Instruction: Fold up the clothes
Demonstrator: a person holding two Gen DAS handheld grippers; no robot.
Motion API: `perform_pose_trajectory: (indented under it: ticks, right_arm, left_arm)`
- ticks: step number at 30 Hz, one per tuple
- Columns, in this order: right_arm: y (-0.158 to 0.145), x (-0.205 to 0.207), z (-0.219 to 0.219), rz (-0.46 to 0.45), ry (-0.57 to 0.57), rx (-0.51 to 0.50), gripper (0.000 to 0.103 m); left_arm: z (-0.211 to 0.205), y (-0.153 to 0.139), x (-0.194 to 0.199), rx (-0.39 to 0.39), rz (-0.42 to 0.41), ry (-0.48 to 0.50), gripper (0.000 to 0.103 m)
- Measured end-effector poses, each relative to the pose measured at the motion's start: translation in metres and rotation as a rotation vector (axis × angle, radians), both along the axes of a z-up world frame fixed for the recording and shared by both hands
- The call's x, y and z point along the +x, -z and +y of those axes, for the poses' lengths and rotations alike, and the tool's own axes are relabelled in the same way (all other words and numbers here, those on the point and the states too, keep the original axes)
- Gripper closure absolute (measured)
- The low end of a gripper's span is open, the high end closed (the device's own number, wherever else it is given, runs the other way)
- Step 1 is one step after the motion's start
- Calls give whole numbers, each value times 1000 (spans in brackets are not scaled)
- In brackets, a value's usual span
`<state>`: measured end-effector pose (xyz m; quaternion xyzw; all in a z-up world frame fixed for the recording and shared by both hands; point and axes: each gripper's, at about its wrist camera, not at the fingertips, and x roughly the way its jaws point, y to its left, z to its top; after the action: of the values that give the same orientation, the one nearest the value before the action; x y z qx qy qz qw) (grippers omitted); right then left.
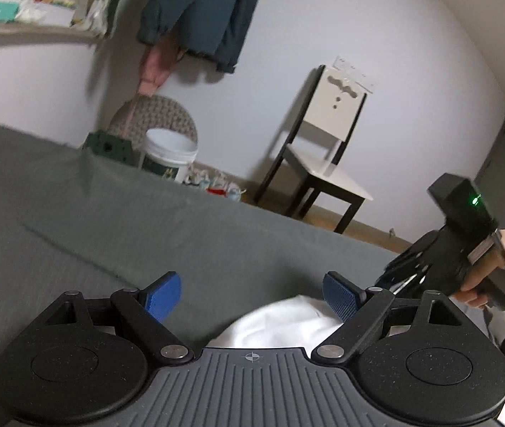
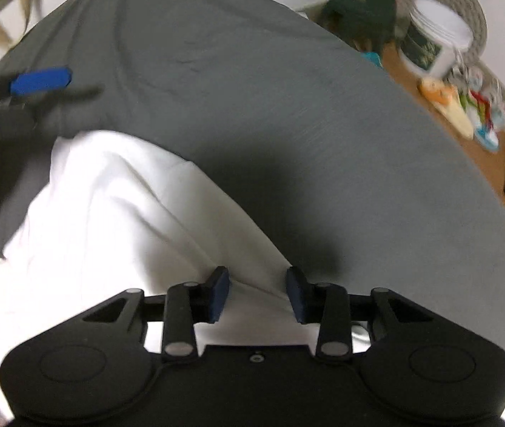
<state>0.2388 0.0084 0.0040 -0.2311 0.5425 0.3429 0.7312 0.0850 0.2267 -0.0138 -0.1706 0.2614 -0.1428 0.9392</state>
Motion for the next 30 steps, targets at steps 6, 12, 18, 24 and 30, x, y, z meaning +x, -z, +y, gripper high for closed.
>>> perform_pose_trajectory:
  ticks: [6, 12, 18, 24, 30]
  right_arm:
    - [-28, -53, -3, -266, -58, 21, 102]
    - [-36, -112, -27, -254, -75, 70, 102]
    - [-28, -167, -34, -265, -96, 35, 98]
    - [-43, -97, -91, -455, 150, -96, 47]
    - [-39, 17, -173, -346, 502, -268, 48]
  left_arm:
    - [-3, -10, 1, -29, -52, 33, 16]
    - [-4, -19, -7, -22, -64, 20, 16]
    - [-13, -19, -10, -26, -71, 74, 16]
    - [-35, -21, -16, 55, -75, 132, 16]
    - [-32, -19, -13, 59, -56, 120, 16]
